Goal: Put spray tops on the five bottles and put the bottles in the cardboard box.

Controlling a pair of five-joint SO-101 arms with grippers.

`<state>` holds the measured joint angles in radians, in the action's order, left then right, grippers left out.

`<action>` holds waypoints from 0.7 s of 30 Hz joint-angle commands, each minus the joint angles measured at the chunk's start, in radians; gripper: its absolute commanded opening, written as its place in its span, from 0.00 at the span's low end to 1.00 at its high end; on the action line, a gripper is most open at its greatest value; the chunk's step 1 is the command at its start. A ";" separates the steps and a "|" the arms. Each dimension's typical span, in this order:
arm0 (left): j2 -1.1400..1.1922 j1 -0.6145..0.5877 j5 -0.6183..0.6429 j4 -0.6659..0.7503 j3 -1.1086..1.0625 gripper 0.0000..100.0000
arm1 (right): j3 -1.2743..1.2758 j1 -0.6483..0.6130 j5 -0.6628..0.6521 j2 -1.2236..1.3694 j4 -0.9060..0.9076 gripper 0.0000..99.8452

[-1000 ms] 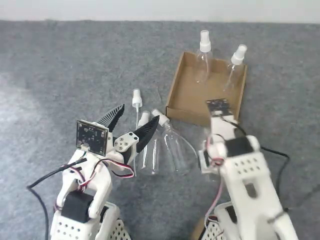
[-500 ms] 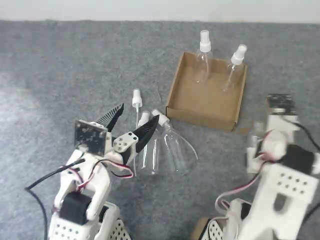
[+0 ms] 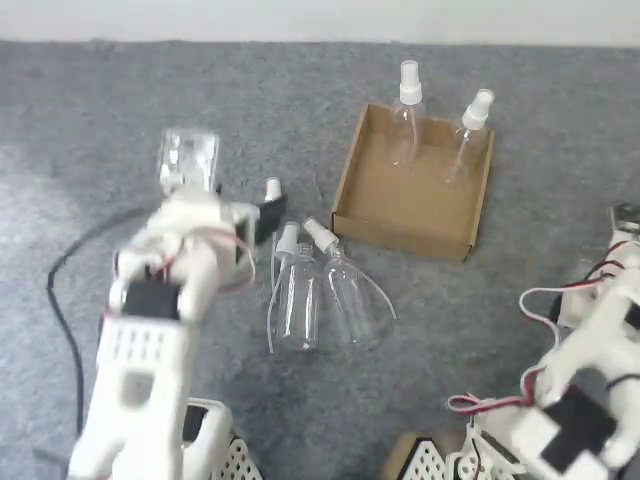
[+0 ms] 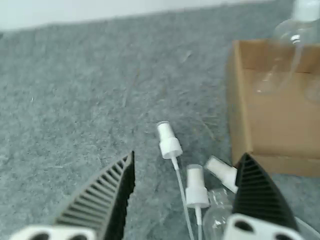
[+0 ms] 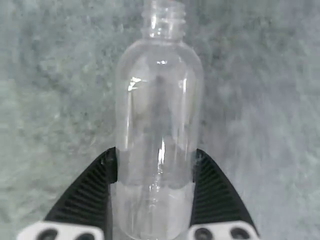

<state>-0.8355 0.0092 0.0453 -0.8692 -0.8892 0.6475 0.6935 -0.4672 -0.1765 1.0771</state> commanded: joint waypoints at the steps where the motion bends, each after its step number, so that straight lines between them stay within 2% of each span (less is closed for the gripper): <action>1: 0.384 -0.037 -0.006 0.032 0.234 0.30 | -0.060 0.005 -0.118 0.077 -0.091 0.01; 6: 0.744 -0.031 -0.003 0.031 0.458 0.30 | -0.055 0.010 -0.236 0.088 -0.087 0.01; 11: 1.030 -0.035 0.095 -0.086 0.731 0.24 | -0.052 0.004 -0.242 0.093 -0.090 0.01; 15: 1.209 -0.021 0.101 -0.209 0.940 0.24 | -0.052 0.004 -0.245 0.093 -0.091 0.01; 21: 1.373 -0.025 0.124 -0.239 1.113 0.23 | -0.052 0.007 -0.245 0.093 -0.091 0.01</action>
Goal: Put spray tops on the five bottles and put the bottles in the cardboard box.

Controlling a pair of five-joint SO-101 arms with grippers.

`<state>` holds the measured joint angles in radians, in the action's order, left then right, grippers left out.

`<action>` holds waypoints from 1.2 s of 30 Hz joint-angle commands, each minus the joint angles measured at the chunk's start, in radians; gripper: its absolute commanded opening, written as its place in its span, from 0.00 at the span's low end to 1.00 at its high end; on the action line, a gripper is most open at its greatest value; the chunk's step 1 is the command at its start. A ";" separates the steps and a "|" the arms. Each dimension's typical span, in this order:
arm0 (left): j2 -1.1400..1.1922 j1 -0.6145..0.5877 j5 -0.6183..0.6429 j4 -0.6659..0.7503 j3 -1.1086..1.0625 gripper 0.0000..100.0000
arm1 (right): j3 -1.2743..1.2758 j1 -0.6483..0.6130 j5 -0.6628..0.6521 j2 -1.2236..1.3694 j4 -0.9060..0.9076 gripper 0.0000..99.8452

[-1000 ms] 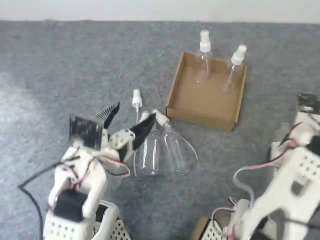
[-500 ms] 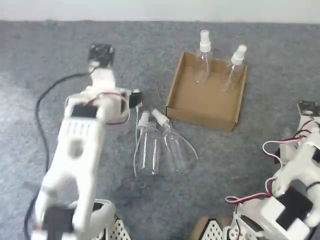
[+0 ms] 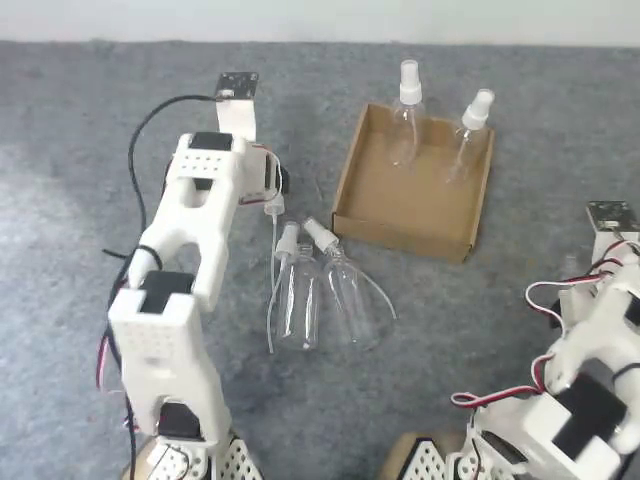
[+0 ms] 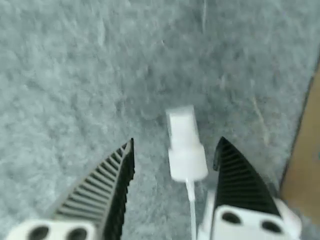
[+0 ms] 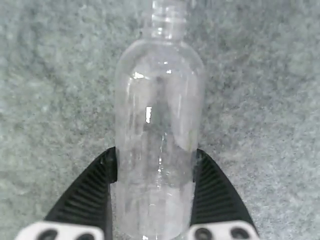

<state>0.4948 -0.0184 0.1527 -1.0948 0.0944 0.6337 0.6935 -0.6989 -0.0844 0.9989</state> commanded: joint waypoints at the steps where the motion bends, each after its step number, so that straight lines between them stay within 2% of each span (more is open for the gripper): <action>1: 0.063 0.006 0.017 -0.014 0.143 0.23 | -0.038 0.010 -0.014 0.001 -0.013 0.01; 6: 0.133 0.011 0.015 -0.021 0.162 0.22 | -0.038 0.010 -0.014 0.001 -0.010 0.01; 10: 0.169 0.011 0.006 -0.086 0.208 0.16 | -0.038 0.010 -0.012 0.001 -0.005 0.01; 17: 0.209 -0.006 -0.092 -0.213 0.282 0.03 | -0.037 0.010 -0.012 0.001 -0.004 0.01; 22: 0.153 -0.014 -0.120 -0.302 0.288 0.01 | -0.032 0.012 -0.014 0.002 -0.002 0.01; 26: 0.020 -0.006 -0.123 -0.385 0.266 0.01 | 0.035 -0.001 -0.015 -0.001 -0.013 0.01; 31: -0.233 -0.005 -0.132 -0.354 0.051 0.01 | 0.038 -0.010 -0.015 -0.002 -0.076 0.01; 36: -0.511 -0.006 -0.149 -0.198 -0.332 0.01 | 0.008 -0.047 -0.020 -0.010 -0.074 0.01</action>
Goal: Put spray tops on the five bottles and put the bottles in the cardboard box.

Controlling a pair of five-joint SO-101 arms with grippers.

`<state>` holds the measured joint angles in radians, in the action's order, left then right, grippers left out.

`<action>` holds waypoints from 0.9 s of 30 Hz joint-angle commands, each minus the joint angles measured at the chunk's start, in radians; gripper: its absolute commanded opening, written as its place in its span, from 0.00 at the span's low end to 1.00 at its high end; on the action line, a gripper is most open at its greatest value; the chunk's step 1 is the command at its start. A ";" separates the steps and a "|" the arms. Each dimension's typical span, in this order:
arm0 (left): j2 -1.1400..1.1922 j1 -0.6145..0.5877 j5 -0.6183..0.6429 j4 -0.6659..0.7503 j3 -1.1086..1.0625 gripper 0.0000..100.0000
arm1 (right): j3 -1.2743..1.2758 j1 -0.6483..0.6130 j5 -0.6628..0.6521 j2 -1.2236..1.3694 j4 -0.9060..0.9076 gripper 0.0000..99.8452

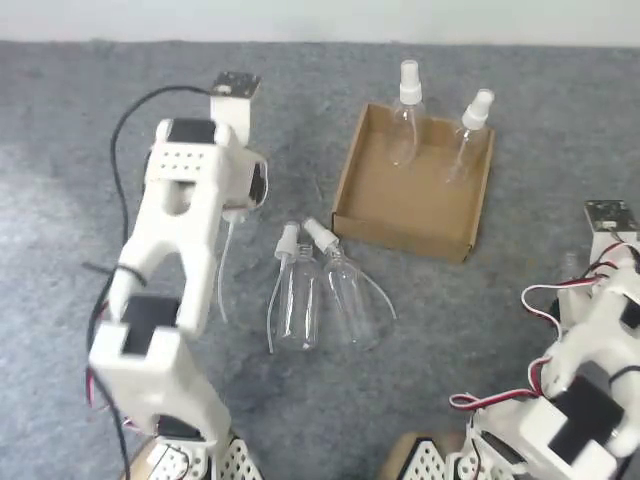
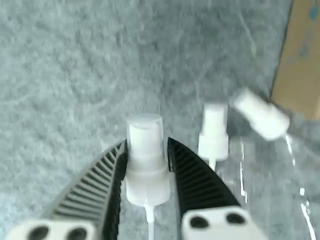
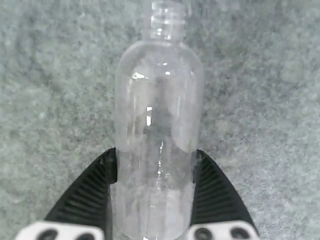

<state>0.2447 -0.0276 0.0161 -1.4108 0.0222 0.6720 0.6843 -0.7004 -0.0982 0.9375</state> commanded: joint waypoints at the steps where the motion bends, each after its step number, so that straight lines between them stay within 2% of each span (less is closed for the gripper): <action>1: -0.318 0.003 -0.012 0.152 -0.335 0.01 | -0.038 -0.044 -0.037 0.004 -0.008 0.01; 4: -0.470 0.005 -0.012 0.236 -0.526 0.01 | -0.057 -0.076 -0.137 0.005 0.090 0.01; 7: -0.582 0.005 -0.018 0.299 -0.668 0.01 | -0.087 -0.094 -0.098 0.013 0.150 0.02; 14: -0.667 0.003 -0.048 0.439 -0.869 0.01 | -0.115 -0.091 0.005 0.004 0.165 0.26; 21: -0.667 0.000 -0.075 0.456 -0.888 0.01 | -0.241 -0.101 0.008 0.007 0.239 0.28; 27: -0.666 -0.003 -0.075 0.459 -0.889 0.01 | -0.436 -0.168 0.071 0.016 0.320 0.28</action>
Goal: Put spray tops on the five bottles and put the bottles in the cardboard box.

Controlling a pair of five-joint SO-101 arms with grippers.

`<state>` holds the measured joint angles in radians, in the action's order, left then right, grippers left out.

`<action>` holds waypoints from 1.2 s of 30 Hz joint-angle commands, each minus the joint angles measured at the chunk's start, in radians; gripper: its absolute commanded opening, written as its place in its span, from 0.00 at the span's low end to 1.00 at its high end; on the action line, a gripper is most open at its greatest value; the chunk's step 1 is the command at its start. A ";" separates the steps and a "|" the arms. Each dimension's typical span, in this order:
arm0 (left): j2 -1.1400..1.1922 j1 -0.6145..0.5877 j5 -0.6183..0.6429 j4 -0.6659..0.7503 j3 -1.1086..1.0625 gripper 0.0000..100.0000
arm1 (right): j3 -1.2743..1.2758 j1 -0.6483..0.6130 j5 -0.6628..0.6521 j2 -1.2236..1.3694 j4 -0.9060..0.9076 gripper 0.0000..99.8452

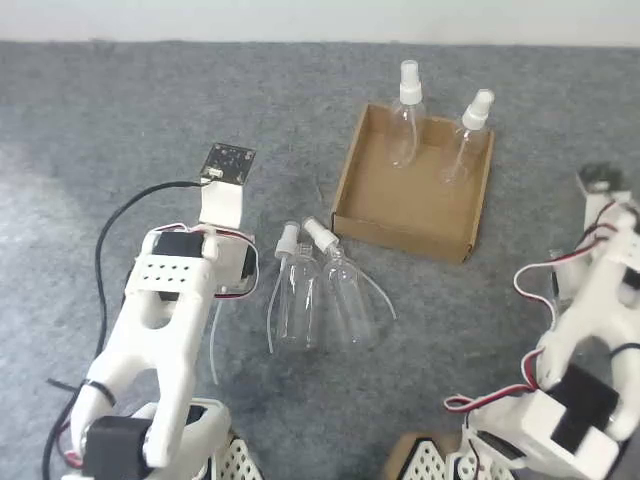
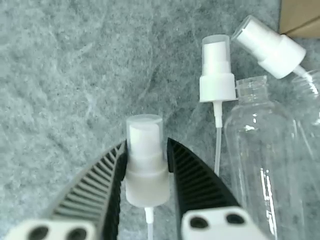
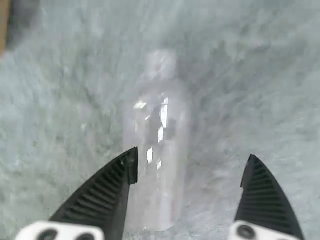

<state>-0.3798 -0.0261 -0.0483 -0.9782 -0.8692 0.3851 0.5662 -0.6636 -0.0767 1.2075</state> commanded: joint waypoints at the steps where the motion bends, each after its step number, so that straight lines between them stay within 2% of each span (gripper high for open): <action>1: -0.041 -0.005 -0.011 0.026 0.002 0.01 | -0.170 -0.071 0.034 -0.001 0.062 0.28; 7: -0.041 -0.002 -0.011 0.028 -0.013 0.01 | -0.282 -0.139 0.037 0.163 0.130 0.28; 19: -0.041 0.000 -0.011 0.029 -0.013 0.01 | -0.411 -0.093 0.032 0.437 0.122 0.27; 23: -0.041 -0.003 -0.011 0.063 -0.027 0.01 | -0.413 -0.091 0.031 0.467 0.120 0.15; 28: -0.041 0.000 -0.011 0.068 -0.035 0.01 | -0.413 -0.084 0.031 0.470 0.091 0.01; 32: -0.048 -0.005 -0.011 0.069 -0.033 0.01 | -0.445 -0.062 0.032 0.392 0.120 0.01; 36: -0.052 -0.008 -0.011 0.063 0.002 0.01 | -0.443 -0.085 0.041 0.202 0.185 0.01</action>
<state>-0.3798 -0.0276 -0.0483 -0.9291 -0.9122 -0.0015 0.4910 -0.6375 0.3560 1.3303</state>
